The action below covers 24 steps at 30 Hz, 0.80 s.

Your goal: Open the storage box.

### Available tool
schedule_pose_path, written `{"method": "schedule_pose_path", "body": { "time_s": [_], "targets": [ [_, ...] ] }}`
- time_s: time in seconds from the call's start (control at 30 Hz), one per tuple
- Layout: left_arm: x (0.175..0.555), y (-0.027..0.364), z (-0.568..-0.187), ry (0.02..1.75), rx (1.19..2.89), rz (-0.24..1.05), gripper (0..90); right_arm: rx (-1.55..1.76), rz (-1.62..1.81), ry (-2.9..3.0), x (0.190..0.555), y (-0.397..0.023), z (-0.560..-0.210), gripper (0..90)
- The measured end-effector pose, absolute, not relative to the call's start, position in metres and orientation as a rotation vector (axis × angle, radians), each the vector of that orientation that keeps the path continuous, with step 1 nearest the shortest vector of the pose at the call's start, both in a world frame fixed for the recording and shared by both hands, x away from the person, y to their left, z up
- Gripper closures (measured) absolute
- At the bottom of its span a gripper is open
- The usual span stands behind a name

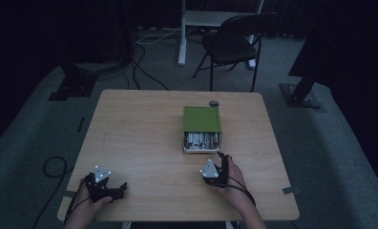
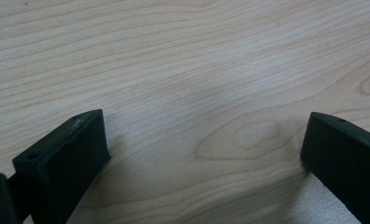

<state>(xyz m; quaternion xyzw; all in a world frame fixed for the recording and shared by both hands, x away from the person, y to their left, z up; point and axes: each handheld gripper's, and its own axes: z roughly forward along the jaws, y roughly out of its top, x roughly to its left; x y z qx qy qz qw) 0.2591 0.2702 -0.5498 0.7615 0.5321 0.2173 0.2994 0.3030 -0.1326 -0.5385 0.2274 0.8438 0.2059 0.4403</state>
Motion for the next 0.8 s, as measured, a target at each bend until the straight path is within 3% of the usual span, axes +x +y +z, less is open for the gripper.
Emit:
{"method": "schedule_pose_path", "body": {
  "time_s": [0.03, 0.13, 0.17, 0.8],
  "targets": [
    [0.259, 0.270, -0.550, 1.413, 2.022, 0.577, 1.4, 0.576, 0.508, 2.075, 0.303, -0.130, -0.537, 32.6],
    [0.259, 0.270, -0.550, 1.413, 2.022, 0.577, 1.4, 0.540, 0.505, 2.059, 0.303, -0.127, -0.537, 35.1],
    [0.259, 0.270, -0.550, 1.413, 2.022, 0.577, 1.4, 0.494, 0.479, 2.049, 0.302, -0.123, -0.536, 40.1],
    [0.259, 0.270, -0.550, 1.413, 2.022, 0.577, 1.4, 0.176, 0.246, 1.969, 0.309, -0.103, -0.549, 43.2]
  ]
}}
